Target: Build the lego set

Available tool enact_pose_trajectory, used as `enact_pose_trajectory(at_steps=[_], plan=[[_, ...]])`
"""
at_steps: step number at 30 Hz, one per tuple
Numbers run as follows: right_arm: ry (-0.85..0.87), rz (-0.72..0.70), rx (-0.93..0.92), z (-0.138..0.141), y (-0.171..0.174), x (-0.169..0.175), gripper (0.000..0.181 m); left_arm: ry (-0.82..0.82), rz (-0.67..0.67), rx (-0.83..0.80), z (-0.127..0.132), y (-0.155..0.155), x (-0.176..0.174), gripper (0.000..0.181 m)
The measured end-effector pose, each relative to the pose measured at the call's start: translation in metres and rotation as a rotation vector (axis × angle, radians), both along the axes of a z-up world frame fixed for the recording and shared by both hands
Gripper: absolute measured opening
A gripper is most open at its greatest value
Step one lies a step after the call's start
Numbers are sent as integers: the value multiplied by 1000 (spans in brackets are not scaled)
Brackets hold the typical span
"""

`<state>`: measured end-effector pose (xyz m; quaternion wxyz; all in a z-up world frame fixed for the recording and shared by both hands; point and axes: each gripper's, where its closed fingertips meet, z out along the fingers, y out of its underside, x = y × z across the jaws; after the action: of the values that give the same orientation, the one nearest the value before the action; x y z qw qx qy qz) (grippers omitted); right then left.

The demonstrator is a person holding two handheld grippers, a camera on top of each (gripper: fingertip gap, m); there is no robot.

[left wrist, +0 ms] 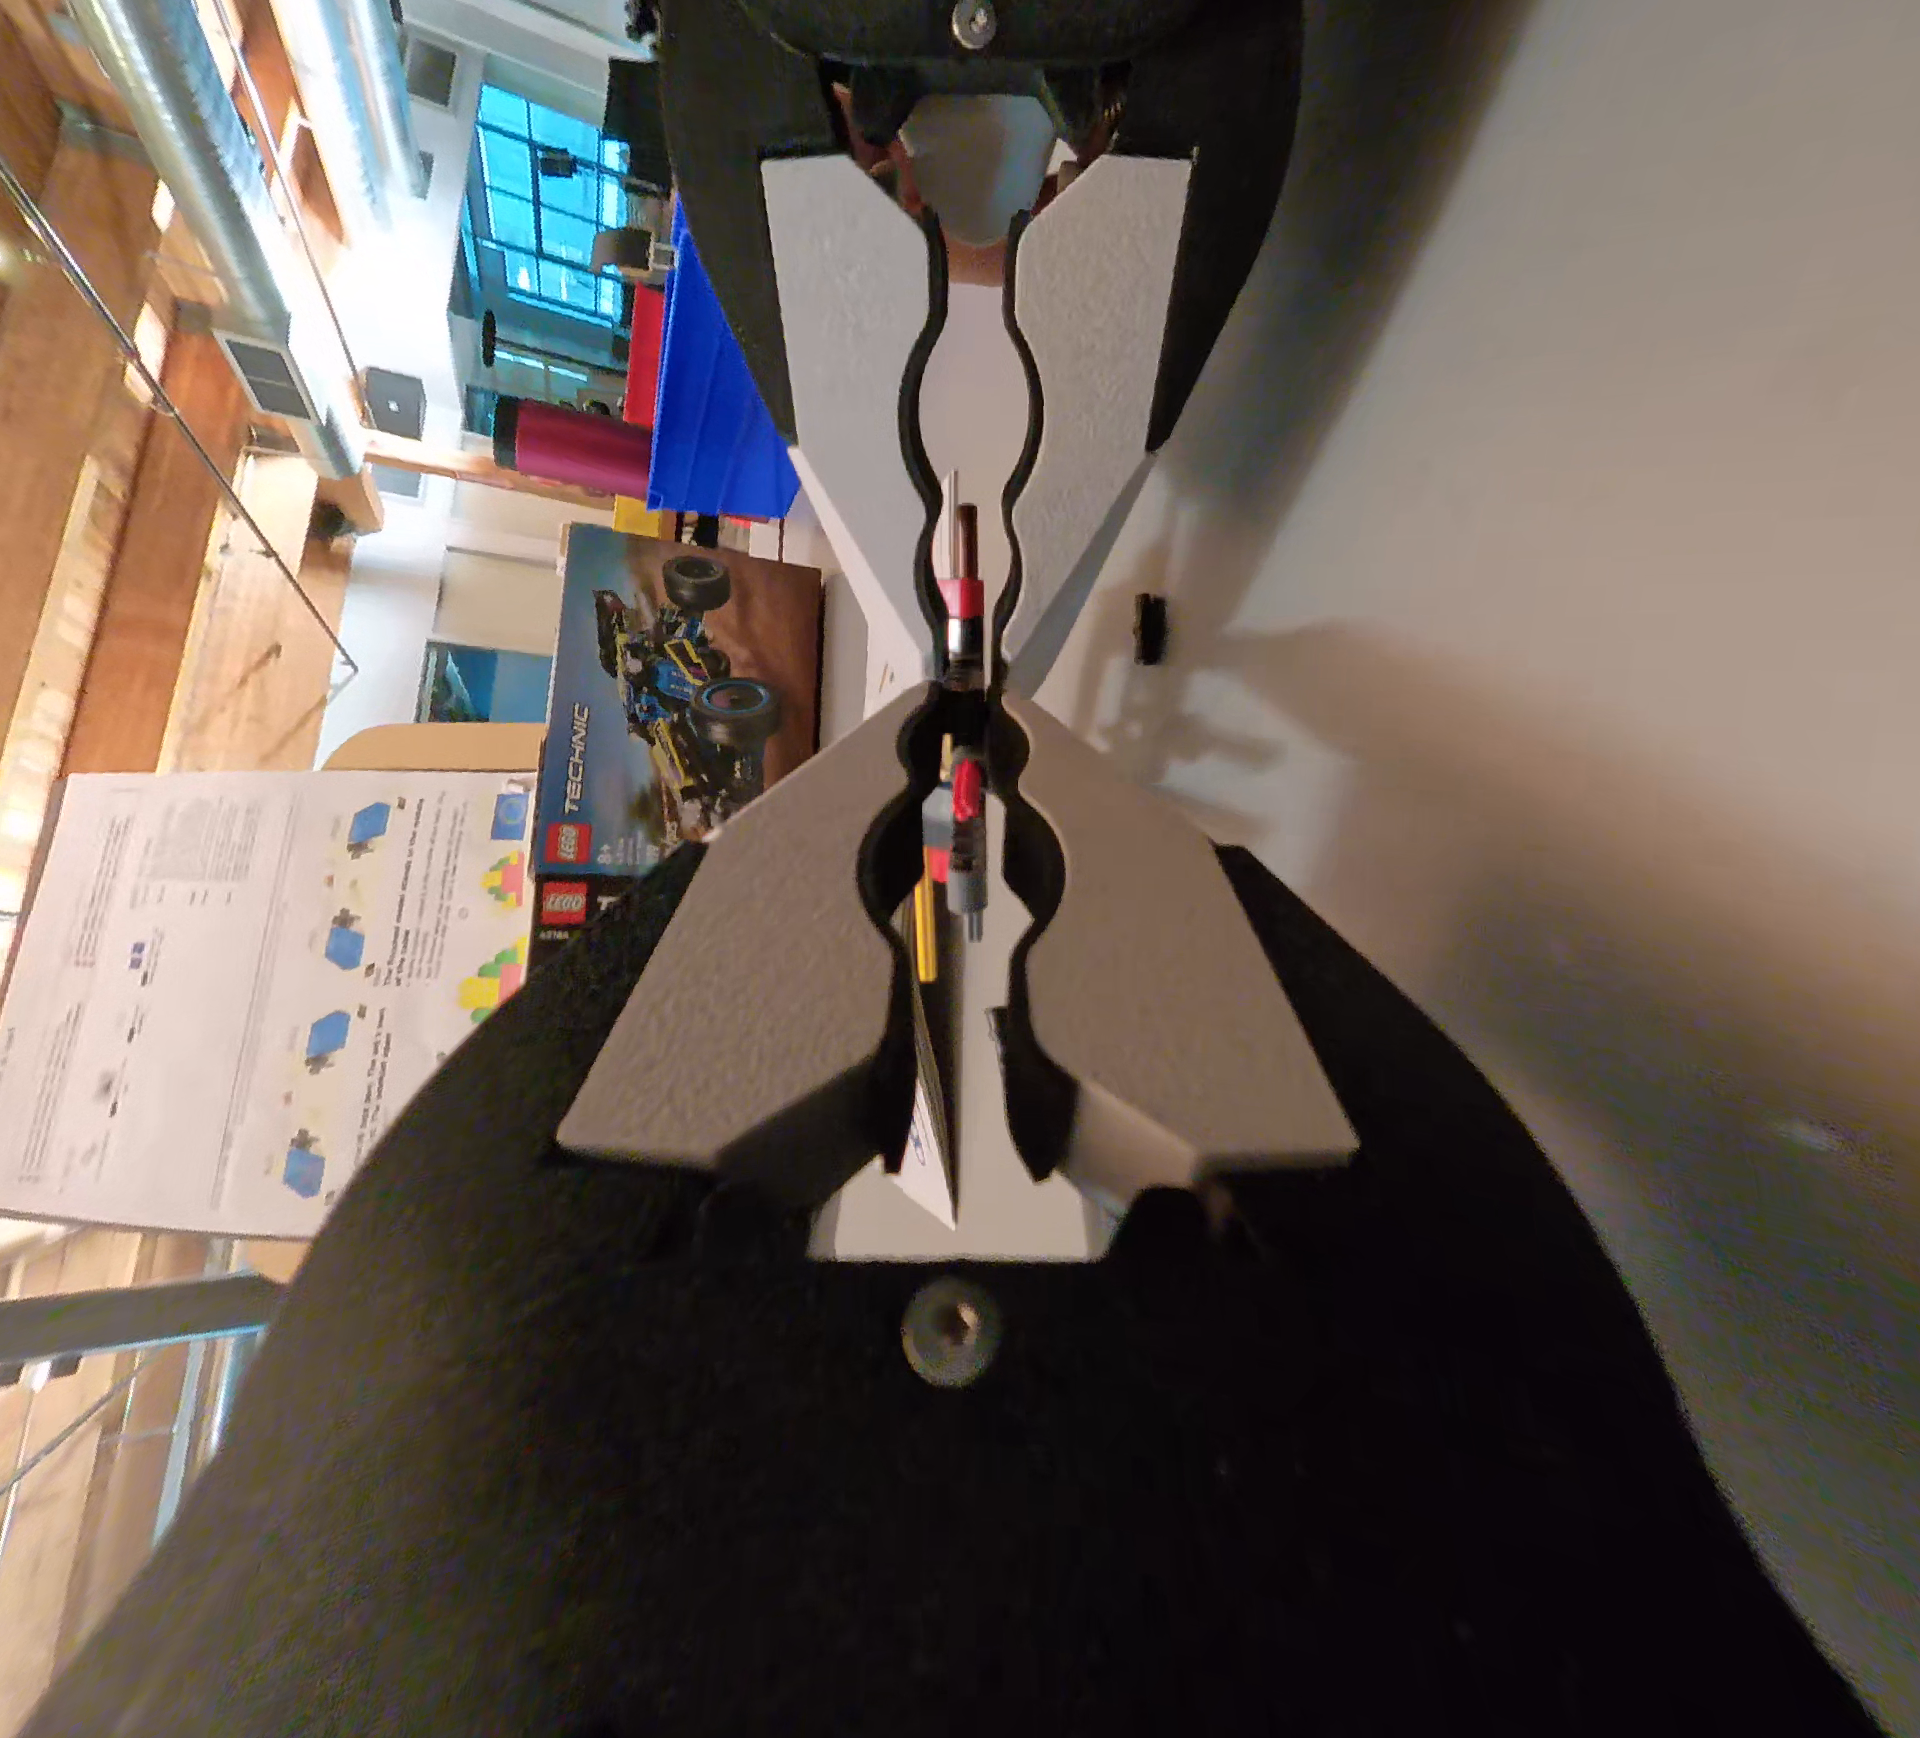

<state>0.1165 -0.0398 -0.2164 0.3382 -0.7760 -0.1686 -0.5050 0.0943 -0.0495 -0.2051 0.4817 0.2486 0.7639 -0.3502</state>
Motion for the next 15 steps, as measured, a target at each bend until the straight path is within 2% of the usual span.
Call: enact_pose_trajectory(at_steps=[15], plan=[[8,-19,-7,-2,-3,4,6,-5,67,13,-6,0,12,5]])
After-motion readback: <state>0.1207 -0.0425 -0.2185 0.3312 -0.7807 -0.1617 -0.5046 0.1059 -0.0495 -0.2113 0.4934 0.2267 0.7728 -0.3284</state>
